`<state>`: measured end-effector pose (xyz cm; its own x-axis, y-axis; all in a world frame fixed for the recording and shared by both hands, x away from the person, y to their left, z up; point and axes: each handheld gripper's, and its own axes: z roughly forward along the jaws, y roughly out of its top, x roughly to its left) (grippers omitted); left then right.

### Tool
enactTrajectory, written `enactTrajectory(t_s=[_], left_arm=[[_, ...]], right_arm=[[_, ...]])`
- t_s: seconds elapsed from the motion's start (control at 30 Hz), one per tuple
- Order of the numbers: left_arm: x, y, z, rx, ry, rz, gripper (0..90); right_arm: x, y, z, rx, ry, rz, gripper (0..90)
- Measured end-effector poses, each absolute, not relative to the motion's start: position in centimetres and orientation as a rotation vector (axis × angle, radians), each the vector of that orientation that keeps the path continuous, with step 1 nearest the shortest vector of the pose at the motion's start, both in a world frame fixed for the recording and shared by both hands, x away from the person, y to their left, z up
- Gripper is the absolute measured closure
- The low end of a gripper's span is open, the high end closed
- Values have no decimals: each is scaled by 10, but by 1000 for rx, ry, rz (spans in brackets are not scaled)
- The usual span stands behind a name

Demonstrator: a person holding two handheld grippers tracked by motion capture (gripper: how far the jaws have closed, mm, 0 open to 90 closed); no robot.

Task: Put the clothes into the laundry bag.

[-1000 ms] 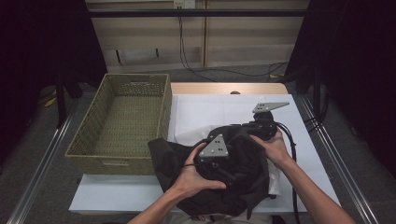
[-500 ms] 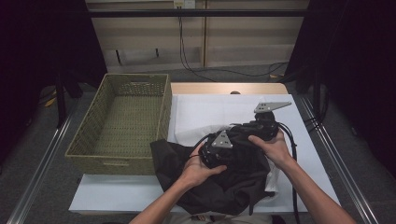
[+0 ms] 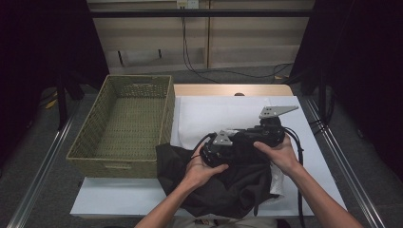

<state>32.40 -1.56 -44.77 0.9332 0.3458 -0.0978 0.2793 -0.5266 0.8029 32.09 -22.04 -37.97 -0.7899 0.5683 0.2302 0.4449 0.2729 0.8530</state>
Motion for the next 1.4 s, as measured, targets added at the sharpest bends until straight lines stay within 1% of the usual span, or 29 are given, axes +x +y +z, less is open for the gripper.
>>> enactTrajectory(t_s=[0.23, 0.33, 0.4, 0.47, 0.53, 0.6, 0.67, 0.73, 0.87, 0.97, 1.03, 1.07, 1.1, 1.13, 1.17, 1.2, 1.27, 1.33, 1.4], left_arm=[[313, -1, -428, 2106, 435, 110, 441], [307, 10, -418, 2110, 433, 159, 348], [303, 19, -414, 2093, 443, 168, 302], [299, 28, -412, 2091, 441, 178, 267], [293, 37, -412, 2107, 445, 227, 233], [289, 45, -417, 2107, 457, 214, 224], [286, 52, -423, 2118, 472, 224, 182], [285, 57, -428, 2115, 498, 241, 173], [285, 55, -442, 2134, 527, 235, 116], [291, 51, -451, 2164, 551, 176, 88], [293, 51, -453, 2167, 545, 141, 105], [293, 50, -453, 2165, 531, 117, 179], [293, 50, -453, 2177, 523, 122, 232], [293, 49, -453, 2173, 491, 95, 322], [291, 47, -451, 2167, 476, 92, 473], [290, 46, -449, 2181, 473, 92, 527], [291, 46, -445, 2174, 468, 70, 615], [297, 46, -444, 2159, 486, 20, 678], [300, 45, -442, 2145, 490, 11, 702]], right_arm=[[324, -223, -385, 983, 2410, 1545, 898], [325, -223, -386, 983, 2413, 1539, 898], [325, -223, -386, 989, 2412, 1540, 898], [325, -223, -386, 989, 2413, 1539, 898], [325, -223, -386, 990, 2414, 1539, 898], [325, -223, -386, 993, 2414, 1537, 897], [325, -223, -387, 995, 2417, 1537, 898], [325, -222, -388, 994, 2422, 1536, 898], [326, -221, -388, 983, 2424, 1537, 898], [325, -221, -388, 981, 2425, 1533, 898], [325, -221, -388, 980, 2426, 1530, 898], [325, -221, -388, 980, 2428, 1530, 898], [325, -221, -388, 980, 2428, 1531, 898], [326, -221, -388, 982, 2428, 1529, 898], [326, -220, -388, 984, 2427, 1527, 898], [326, -220, -388, 987, 2426, 1525, 898], [326, -220, -388, 988, 2427, 1526, 898], [327, -219, -389, 984, 2430, 1524, 898], [327, -218, -390, 992, 2434, 1520, 898]])
